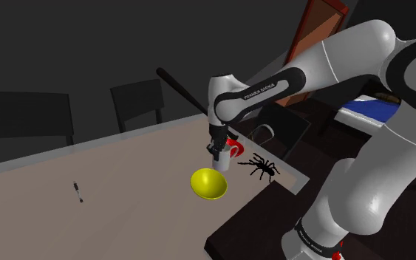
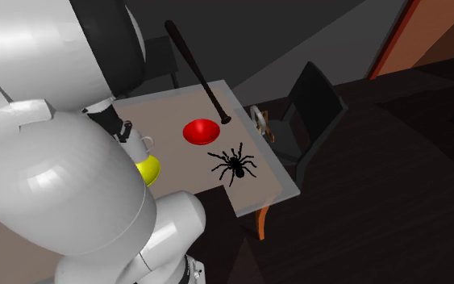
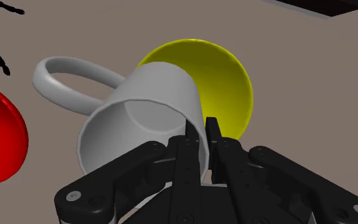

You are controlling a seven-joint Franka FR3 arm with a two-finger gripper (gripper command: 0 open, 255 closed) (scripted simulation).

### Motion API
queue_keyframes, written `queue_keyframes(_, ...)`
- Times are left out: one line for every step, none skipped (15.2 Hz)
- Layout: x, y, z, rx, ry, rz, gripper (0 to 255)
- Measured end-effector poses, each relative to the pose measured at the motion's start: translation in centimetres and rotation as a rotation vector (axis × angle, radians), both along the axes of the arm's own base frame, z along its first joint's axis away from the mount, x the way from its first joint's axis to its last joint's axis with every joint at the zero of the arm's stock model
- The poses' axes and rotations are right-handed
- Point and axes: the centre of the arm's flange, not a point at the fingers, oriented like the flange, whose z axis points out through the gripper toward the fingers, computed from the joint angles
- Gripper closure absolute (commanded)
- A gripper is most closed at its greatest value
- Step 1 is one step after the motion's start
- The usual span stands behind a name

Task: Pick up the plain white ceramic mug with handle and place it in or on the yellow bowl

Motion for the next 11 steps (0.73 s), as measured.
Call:
queue_keyframes(0.0, 0.3, -0.5, 0.0, 0.0, 0.0, 255)
queue_keyframes(-0.1, 0.4, -0.9, 0.0, 0.0, -0.001, 255)
queue_keyframes(0.0, 0.5, -1.3, 0.0, 0.0, -0.001, 255)
queue_keyframes(-0.1, 0.5, -1.9, 0.0, 0.001, -0.001, 255)
queue_keyframes(-0.1, 0.6, -2.3, 0.0, 0.001, -0.001, 255)
queue_keyframes(-0.1, 0.5, -2.9, 0.0, 0.001, -0.001, 255)
queue_keyframes(0.0, 0.5, -3.4, 0.0, 0.001, -0.001, 255)
queue_keyframes(-0.1, 0.5, -3.9, 0.0, 0.001, -0.001, 255)
queue_keyframes(-0.1, 0.5, -4.5, 0.0, 0.001, -0.001, 255)
queue_keyframes(-0.1, 0.5, -5.0, 0.0, 0.001, -0.001, 255)
queue_keyframes(-0.1, 0.6, -5.5, 0.0, 0.001, -0.001, 255)
